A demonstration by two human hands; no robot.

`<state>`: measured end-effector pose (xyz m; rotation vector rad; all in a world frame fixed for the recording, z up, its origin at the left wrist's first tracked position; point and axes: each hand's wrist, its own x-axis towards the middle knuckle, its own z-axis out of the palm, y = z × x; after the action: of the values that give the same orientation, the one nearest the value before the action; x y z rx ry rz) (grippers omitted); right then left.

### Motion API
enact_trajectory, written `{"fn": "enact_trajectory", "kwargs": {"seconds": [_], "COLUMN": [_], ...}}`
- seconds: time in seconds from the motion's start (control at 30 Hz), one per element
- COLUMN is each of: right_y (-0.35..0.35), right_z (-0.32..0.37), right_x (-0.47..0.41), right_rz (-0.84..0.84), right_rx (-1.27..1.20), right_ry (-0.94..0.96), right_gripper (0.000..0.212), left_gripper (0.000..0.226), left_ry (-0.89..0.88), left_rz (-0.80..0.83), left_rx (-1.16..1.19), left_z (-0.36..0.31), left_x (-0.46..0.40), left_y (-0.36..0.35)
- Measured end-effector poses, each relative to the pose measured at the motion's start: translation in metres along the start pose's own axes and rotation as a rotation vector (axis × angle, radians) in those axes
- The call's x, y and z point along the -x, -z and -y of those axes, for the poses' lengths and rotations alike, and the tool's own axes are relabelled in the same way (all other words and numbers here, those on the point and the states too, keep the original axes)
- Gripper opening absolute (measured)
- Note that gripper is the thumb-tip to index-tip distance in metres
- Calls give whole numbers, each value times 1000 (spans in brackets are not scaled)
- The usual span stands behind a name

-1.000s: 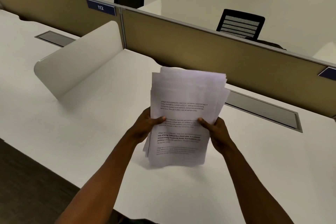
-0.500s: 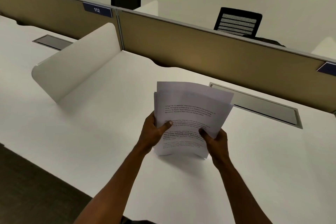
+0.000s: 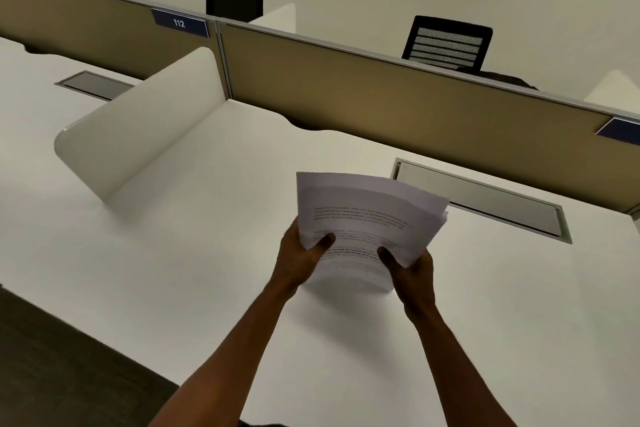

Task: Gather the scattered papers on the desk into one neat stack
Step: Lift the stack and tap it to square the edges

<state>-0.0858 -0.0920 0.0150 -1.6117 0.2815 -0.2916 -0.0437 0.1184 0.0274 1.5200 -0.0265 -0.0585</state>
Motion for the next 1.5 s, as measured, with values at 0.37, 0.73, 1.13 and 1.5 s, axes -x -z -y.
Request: {"fn": "enact_trajectory", "kwargs": {"seconds": [0.37, 0.73, 1.13, 1.5], "right_y": [-2, 23, 18, 63], "right_z": [-11, 34, 62, 34], "right_x": [0, -19, -31, -18], "right_rz": [-11, 105, 402, 522], "right_rx": [-2, 473, 701, -17], "right_ry": [-47, 245, 322, -128], "right_gripper": [32, 18, 21, 54], "left_gripper": [32, 110, 27, 42], "left_ry": [65, -435, -104, -26], "left_rz": [31, -224, 397, 219], "left_rx": [-46, -563, -871, -196], "left_z": [22, -80, -124, -75], "left_x": [6, -27, -74, -49], "left_y": [-5, 41, 56, 102]}}
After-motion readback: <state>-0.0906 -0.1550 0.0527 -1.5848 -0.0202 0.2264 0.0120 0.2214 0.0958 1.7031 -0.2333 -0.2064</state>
